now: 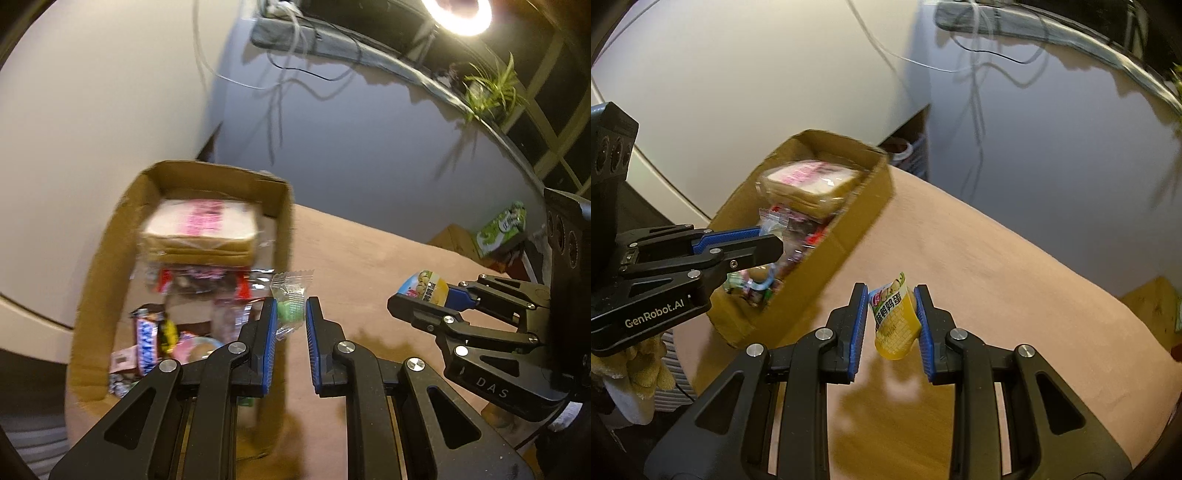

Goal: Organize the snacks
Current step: 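Carry both items into the cardboard box and open both tools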

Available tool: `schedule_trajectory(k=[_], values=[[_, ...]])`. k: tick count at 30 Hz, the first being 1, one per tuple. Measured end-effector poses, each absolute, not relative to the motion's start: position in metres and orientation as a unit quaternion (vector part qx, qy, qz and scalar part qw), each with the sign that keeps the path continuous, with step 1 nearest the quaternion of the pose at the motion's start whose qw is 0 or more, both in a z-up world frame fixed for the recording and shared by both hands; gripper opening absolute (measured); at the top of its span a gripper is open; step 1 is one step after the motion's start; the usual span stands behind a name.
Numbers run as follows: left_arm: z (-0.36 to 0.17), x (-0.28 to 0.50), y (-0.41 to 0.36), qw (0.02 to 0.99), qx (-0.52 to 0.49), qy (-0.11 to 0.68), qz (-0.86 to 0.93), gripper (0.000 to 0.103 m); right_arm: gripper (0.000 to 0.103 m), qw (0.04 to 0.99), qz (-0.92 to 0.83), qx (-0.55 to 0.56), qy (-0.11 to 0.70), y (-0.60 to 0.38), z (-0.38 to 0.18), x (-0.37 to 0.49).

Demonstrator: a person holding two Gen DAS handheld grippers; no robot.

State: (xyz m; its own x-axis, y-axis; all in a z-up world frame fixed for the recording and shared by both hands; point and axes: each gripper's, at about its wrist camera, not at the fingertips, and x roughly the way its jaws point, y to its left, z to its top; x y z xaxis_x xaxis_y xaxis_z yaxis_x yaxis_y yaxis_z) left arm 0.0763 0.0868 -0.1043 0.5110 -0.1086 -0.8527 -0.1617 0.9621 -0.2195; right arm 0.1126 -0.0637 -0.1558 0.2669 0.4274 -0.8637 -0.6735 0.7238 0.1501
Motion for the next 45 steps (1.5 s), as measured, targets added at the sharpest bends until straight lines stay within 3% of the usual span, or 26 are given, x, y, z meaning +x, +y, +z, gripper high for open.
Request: schedule_trajectory(k=[36, 42, 45], values=[[-0.112, 0.031, 0.161, 0.852, -0.164, 0.490, 0.088, 0.016, 0.027, 0.739, 0.417, -0.161, 0.504, 0.054, -0.172, 0.091], [-0.112, 0.030, 0.163, 0.851, -0.163, 0.491, 0.093, 0.016, 0.030, 0.737, 0.420, -0.164, 0.503, 0.056, -0.172, 0.089], [-0.110, 0.030, 0.162, 0.852, -0.160, 0.490, 0.095, 0.016, 0.036, 0.739, 0.420, -0.163, 0.501, 0.055, -0.170, 0.089]])
